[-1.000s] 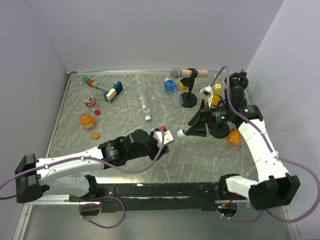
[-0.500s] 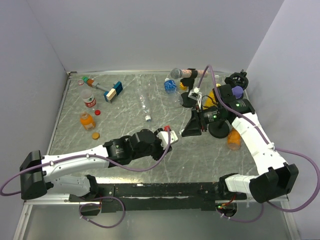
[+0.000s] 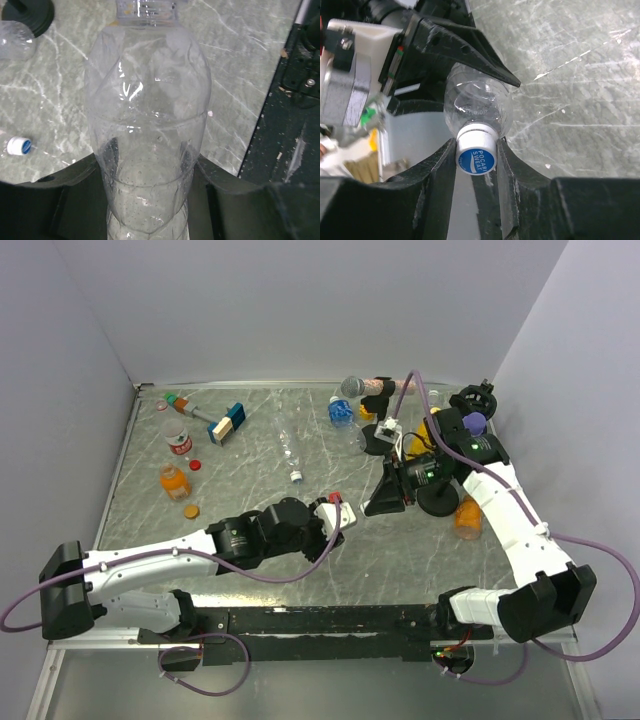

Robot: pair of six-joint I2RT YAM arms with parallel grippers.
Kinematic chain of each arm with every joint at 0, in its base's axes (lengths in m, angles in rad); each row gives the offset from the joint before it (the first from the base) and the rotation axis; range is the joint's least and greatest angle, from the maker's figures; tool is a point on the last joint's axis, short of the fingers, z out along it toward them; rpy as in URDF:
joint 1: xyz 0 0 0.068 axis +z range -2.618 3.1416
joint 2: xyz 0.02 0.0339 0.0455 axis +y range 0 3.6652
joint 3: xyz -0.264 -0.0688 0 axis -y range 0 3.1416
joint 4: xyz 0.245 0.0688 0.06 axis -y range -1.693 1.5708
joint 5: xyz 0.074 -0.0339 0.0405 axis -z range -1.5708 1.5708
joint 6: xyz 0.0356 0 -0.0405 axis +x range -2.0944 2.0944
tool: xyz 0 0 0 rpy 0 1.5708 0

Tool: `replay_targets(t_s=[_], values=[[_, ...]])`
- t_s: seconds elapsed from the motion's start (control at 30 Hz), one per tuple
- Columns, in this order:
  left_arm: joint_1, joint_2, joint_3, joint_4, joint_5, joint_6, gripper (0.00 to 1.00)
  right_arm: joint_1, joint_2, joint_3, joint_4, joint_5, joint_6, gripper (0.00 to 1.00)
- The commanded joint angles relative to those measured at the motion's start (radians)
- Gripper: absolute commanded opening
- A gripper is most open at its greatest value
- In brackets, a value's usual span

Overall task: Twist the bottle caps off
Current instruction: Unscrew the bottle cap from the plastic bottle.

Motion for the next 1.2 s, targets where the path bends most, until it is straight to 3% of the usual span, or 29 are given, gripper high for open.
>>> replay_targets(t_s=[0.0, 0.13, 0.23, 0.33, 0.43, 0.57, 0.67, 0.73, 0.9, 1.17], values=[[0.003, -0.027, -0.004, 0.054, 0.131, -0.002, 0.17, 0.036, 0.010, 0.057, -0.103, -0.090, -0.248, 0.18], [0.023, -0.054, -0.033, 0.084, 0.233, -0.025, 0.17, 0.073, -0.024, 0.034, -0.129, -0.085, -0.527, 0.17], [0.046, -0.076, -0.057, 0.109, 0.282, -0.048, 0.17, 0.086, -0.094, -0.030, -0.057, -0.073, -0.668, 0.17], [0.060, -0.090, -0.066, 0.120, 0.299, -0.054, 0.17, 0.093, -0.148, -0.093, 0.066, -0.039, -0.664, 0.17], [0.064, -0.097, -0.069, 0.118, 0.303, -0.053, 0.17, 0.095, -0.139, -0.095, 0.078, -0.034, -0.661, 0.19], [0.064, -0.099, -0.068, 0.106, 0.294, -0.053, 0.17, 0.093, -0.116, -0.065, 0.124, -0.015, -0.493, 0.33], [0.064, -0.100, -0.065, 0.089, 0.259, -0.053, 0.17, 0.092, -0.107, -0.003, 0.127, 0.031, -0.351, 0.79], [0.064, -0.094, -0.050, 0.056, 0.230, -0.053, 0.17, 0.089, -0.098, 0.066, 0.079, 0.062, -0.322, 0.99], [0.057, -0.110, -0.039, 0.025, 0.146, -0.047, 0.17, 0.009, -0.104, 0.152, 0.044, 0.059, -0.140, 0.99], [0.005, -0.081, 0.013, -0.015, -0.040, -0.019, 0.17, -0.051, -0.058, 0.047, 0.047, -0.076, 0.179, 0.98]])
